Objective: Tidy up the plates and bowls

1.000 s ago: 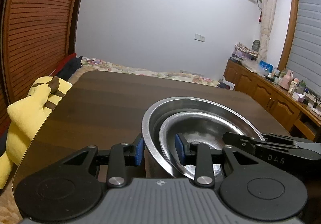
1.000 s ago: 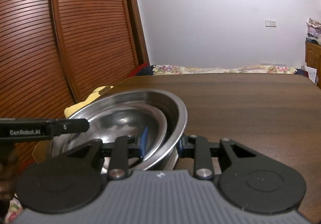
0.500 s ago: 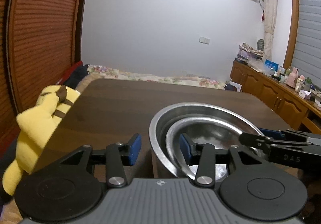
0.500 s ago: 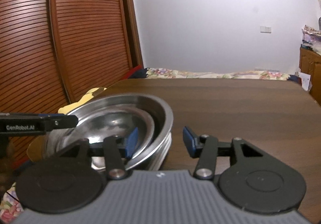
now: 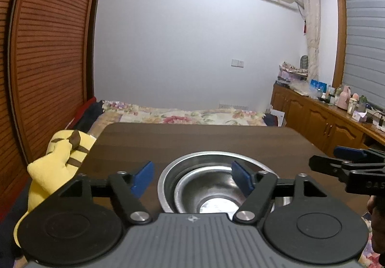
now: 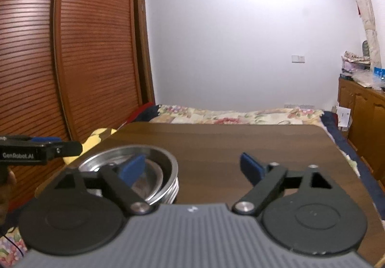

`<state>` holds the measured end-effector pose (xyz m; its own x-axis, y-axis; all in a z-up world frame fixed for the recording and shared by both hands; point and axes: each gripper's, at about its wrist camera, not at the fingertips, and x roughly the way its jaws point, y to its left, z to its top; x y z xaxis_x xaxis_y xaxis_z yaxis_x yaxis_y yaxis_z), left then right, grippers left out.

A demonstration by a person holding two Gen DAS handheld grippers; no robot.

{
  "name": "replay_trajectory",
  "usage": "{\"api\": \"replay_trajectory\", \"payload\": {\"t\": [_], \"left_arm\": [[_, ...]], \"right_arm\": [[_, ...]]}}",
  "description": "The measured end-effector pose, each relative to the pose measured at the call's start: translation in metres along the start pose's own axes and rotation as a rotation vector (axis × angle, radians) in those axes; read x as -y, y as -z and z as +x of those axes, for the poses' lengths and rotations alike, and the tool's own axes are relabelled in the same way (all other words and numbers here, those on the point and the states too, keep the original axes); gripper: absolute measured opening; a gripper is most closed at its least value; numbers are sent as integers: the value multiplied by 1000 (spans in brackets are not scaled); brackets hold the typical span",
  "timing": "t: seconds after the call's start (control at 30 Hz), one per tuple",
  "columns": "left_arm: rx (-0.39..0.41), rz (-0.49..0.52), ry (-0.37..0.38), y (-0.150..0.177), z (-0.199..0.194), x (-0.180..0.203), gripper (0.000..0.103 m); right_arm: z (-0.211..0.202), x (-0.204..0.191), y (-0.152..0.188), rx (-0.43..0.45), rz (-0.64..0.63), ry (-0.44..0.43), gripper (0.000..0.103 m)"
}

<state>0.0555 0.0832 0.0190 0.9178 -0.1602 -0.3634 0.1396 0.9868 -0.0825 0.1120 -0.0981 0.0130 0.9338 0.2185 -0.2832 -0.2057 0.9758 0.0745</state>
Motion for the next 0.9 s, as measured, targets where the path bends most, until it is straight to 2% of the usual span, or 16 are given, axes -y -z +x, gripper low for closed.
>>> {"api": "replay_trajectory", "payload": {"t": [0.1, 0.2, 0.6, 0.9], "left_arm": [[20, 14, -14, -3, -9, 6, 96], [22, 32, -50, -6, -15, 13, 103], [19, 97, -150, -7, -27, 35, 103], [5, 100, -108, 2, -27, 46, 103]], "right_arm": [[-8, 1, -4, 21, 4, 15, 98], [-15, 1, -6, 26, 0, 22, 103], [-40, -4, -7, 46, 21, 74, 103], [-47, -2, 5, 27, 35, 140, 103]]}}
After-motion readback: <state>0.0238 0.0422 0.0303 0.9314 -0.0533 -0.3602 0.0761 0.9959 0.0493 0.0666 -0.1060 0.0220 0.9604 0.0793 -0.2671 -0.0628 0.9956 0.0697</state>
